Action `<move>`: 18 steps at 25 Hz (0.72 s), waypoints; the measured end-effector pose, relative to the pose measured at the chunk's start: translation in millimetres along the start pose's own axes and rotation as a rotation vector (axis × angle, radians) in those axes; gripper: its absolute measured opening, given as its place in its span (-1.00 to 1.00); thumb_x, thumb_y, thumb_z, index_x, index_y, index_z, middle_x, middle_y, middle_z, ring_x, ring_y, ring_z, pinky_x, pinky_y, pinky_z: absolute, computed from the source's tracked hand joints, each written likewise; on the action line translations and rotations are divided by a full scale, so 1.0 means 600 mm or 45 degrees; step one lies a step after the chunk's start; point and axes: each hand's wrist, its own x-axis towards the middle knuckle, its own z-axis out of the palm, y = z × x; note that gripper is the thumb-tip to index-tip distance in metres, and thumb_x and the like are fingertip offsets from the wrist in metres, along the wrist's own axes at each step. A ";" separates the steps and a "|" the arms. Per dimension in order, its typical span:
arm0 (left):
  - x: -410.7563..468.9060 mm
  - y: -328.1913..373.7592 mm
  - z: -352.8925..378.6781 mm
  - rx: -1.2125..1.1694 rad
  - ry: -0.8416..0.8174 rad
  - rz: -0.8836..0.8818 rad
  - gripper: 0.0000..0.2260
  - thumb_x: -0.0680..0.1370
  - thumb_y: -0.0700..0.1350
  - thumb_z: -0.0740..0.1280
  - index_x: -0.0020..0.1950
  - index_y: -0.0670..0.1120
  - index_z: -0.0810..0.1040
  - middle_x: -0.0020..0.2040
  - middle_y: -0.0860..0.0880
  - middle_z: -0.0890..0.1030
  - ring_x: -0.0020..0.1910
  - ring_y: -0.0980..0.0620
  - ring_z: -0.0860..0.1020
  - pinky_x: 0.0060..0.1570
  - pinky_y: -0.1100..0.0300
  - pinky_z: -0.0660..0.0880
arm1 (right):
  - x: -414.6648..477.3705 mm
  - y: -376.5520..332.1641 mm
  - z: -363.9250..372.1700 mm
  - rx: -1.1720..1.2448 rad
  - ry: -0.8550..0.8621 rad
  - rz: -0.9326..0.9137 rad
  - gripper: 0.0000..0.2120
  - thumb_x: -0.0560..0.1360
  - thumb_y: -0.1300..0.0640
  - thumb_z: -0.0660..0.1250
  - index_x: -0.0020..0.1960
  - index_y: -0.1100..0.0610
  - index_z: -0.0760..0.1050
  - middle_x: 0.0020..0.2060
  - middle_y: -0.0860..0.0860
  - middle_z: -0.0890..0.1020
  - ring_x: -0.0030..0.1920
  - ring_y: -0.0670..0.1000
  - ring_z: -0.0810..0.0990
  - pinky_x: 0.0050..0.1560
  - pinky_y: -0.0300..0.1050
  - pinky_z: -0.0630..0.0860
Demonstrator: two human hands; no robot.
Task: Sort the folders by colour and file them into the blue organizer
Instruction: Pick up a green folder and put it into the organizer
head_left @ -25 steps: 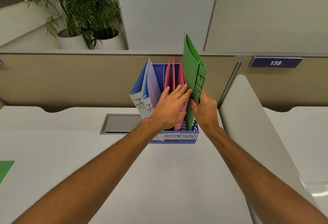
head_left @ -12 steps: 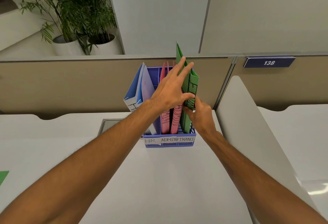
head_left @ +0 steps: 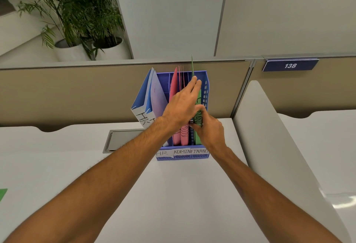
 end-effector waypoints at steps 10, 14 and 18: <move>-0.016 -0.023 0.022 0.184 -0.054 0.050 -0.34 0.49 0.04 0.43 0.47 -0.17 0.23 0.51 -0.13 0.25 0.42 -0.08 0.37 0.28 0.04 0.49 | -0.009 0.016 0.043 0.162 -0.194 0.074 -0.45 0.46 0.00 0.46 0.37 0.05 0.32 0.15 0.08 0.63 0.08 0.09 0.63 0.04 -0.05 0.59; -0.025 -0.029 0.018 0.495 -0.054 0.121 -0.39 0.50 0.18 0.35 0.41 -0.15 0.33 0.39 -0.11 0.42 0.38 -0.08 0.36 0.38 -0.01 0.30 | -0.016 0.024 0.046 0.112 -0.244 0.101 -0.57 0.49 0.03 0.43 0.28 0.08 0.37 0.15 0.10 0.63 0.08 0.10 0.63 0.02 -0.02 0.61; -0.027 -0.030 0.014 0.611 -0.077 0.098 -0.36 0.52 0.26 0.26 0.46 -0.11 0.30 0.44 -0.11 0.39 0.48 -0.14 0.26 0.44 -0.11 0.15 | -0.024 0.024 0.038 0.112 -0.312 0.093 -0.51 0.47 0.02 0.46 0.31 0.08 0.36 0.18 0.09 0.62 0.11 0.12 0.62 0.06 0.03 0.60</move>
